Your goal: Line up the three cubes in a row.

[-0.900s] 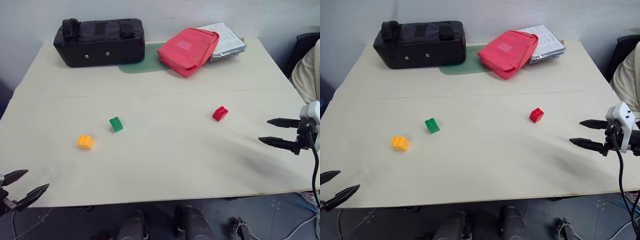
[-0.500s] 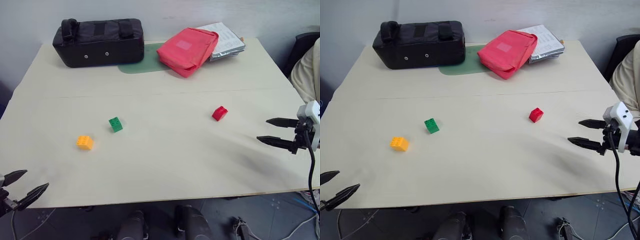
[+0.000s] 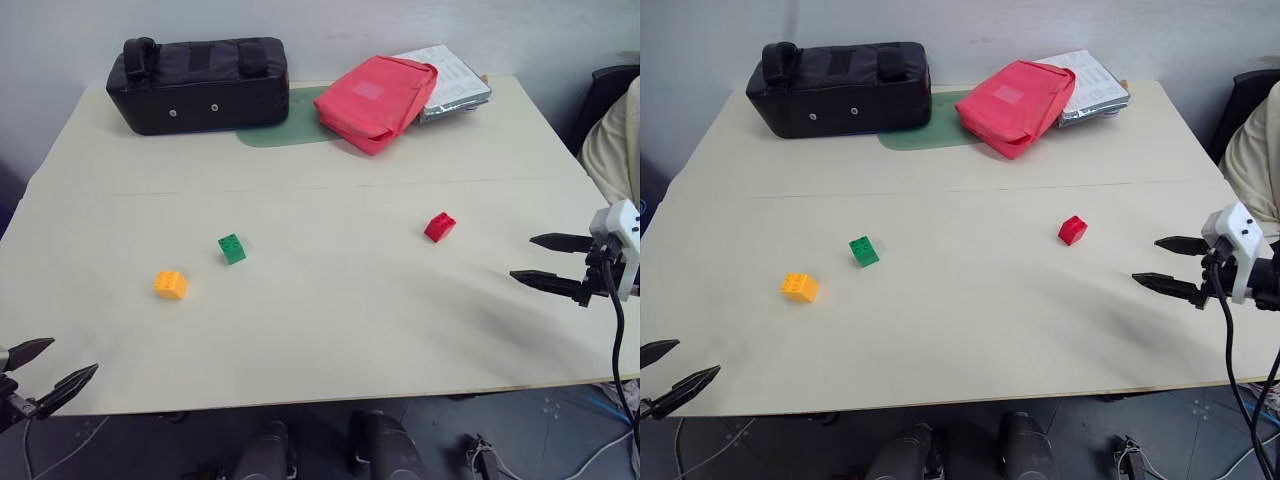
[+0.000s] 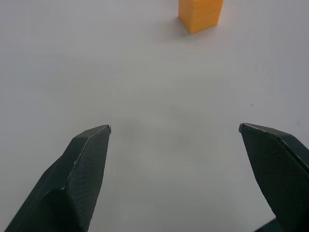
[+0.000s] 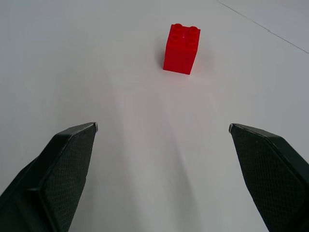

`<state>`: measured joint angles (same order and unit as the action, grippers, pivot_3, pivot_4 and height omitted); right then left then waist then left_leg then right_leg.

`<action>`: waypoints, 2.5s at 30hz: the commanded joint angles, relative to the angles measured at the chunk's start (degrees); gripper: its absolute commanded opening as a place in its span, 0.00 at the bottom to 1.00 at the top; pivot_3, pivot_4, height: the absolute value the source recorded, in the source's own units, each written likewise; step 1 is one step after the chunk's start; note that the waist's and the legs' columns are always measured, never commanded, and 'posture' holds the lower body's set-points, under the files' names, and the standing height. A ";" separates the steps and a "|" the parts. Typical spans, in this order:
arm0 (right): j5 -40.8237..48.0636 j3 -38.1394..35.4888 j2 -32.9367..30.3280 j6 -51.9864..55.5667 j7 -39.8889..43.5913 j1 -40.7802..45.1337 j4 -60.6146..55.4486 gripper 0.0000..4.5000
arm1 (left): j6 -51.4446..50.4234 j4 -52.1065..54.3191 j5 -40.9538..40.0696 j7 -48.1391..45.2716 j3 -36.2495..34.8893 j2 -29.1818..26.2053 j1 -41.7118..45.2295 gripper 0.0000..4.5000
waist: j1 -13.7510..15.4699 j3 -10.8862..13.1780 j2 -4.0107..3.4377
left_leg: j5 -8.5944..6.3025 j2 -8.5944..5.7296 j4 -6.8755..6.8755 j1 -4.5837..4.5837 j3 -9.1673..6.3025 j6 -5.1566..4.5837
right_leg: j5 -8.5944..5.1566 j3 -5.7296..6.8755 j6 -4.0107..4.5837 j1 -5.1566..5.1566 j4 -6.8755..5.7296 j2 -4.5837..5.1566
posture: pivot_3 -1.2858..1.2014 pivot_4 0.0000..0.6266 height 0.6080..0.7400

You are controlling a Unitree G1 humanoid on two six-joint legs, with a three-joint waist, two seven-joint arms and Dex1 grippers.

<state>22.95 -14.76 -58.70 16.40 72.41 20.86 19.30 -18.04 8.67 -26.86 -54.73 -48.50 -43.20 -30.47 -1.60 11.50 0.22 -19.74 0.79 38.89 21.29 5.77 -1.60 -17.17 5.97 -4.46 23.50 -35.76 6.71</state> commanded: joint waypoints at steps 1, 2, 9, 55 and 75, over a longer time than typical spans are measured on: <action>1.08 -0.22 1.90 3.72 -4.74 2.32 -5.66 1.00 | -4.76 4.99 -5.11 -1.00 0.25 -2.64 2.45 1.00 | 0.00 0.00 0.00 | 0.00 0.00 0.00 0.00 0.00 0.00 | 0.00 0.00 0.00 0.00 -0.02 0.00 | 0.52 0.24 1.00; 0.90 0.45 2.77 4.78 -6.02 3.23 -6.69 1.00 | -7.06 6.77 -7.44 -1.44 0.98 -3.83 4.17 1.00 | 0.02 0.00 0.00 | 0.01 0.00 0.02 0.00 0.00 0.01 | 0.00 -0.01 0.00 0.00 -0.03 0.00 | 0.52 0.24 1.00; -3.10 6.92 10.52 9.79 -14.76 13.92 -3.60 1.00 | -16.89 15.43 -17.35 -5.44 13.62 -13.98 20.09 1.00 | -0.05 -0.01 -0.04 | 0.11 0.00 0.05 0.05 -0.03 -0.05 | 0.01 0.00 0.02 0.04 -0.10 -0.01 | 0.52 0.24 1.00; -1.93 17.69 10.68 -3.79 6.25 -7.67 -33.26 0.34 | -12.21 14.37 -11.79 -21.25 47.86 -13.27 54.01 1.00 | 1.48 -0.01 0.00 | 0.41 0.00 0.29 0.06 0.15 -0.15 | 0.09 -0.12 -0.15 -0.03 -0.24 -0.35 | 0.52 0.24 1.00; -9.14 24.23 12.02 -6.49 2.81 -6.50 -27.51 0.70 | -9.96 12.98 -9.27 -21.45 47.02 -12.98 53.03 1.00 | 1.54 -0.01 0.01 | 0.43 -0.01 0.31 0.06 0.13 -0.18 | 0.09 -0.08 -0.14 -0.04 -0.23 -0.34 | 0.52 0.24 1.00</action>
<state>13.01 9.98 -46.73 10.20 75.23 14.15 -7.28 -29.01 21.57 -36.44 -75.91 0.10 -55.74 22.80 -0.07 11.49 0.23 -19.32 0.78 39.20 21.36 5.89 -1.78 -17.08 5.89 -4.60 23.46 -35.99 6.37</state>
